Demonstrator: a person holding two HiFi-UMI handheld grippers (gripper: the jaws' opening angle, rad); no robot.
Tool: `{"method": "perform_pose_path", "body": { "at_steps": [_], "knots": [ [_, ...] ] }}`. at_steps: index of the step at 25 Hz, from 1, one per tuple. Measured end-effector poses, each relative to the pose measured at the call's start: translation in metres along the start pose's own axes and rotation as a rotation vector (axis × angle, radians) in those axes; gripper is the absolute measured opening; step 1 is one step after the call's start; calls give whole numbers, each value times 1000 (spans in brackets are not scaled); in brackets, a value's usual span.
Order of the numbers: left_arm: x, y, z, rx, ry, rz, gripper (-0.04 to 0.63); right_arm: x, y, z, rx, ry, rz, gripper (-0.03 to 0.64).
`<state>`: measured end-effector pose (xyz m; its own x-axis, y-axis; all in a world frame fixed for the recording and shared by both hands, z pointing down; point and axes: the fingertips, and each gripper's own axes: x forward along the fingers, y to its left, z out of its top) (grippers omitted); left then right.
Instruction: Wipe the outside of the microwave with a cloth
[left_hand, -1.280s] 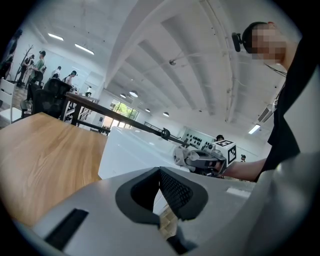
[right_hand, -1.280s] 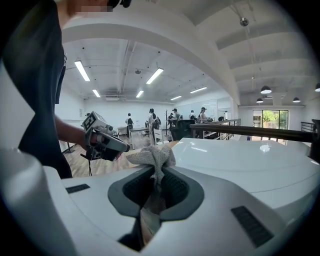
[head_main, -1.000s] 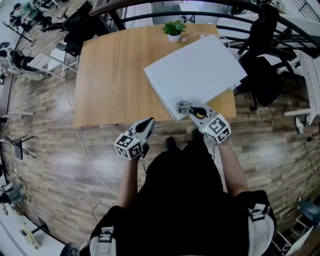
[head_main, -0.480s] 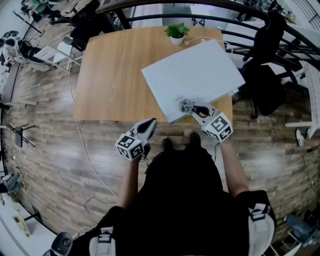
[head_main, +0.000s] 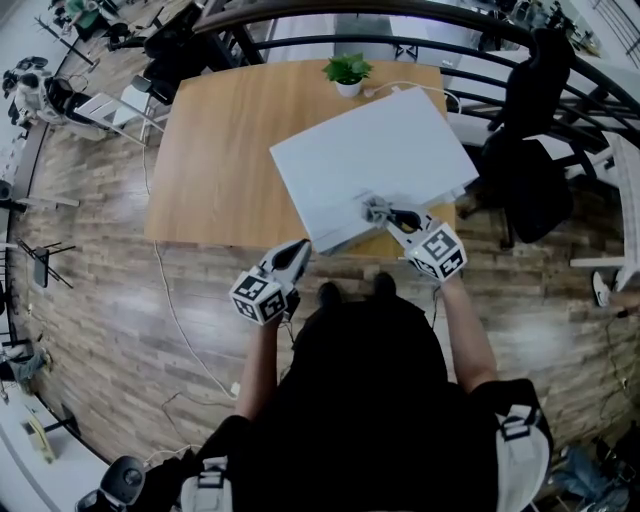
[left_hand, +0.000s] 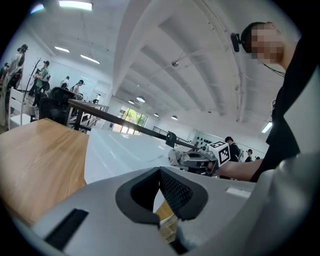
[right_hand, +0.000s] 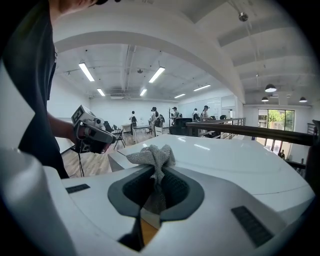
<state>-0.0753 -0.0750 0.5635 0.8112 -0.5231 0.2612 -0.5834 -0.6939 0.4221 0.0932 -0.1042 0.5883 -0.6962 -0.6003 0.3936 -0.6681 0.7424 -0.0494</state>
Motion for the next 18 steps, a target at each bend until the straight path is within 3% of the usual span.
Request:
{"method": "perform_pose_path", "body": {
  "at_steps": [18],
  "knots": [
    [45,-26,12,-16,-77,87,3,-46,-87,-16,-21,-7,-37,35]
  ]
}}
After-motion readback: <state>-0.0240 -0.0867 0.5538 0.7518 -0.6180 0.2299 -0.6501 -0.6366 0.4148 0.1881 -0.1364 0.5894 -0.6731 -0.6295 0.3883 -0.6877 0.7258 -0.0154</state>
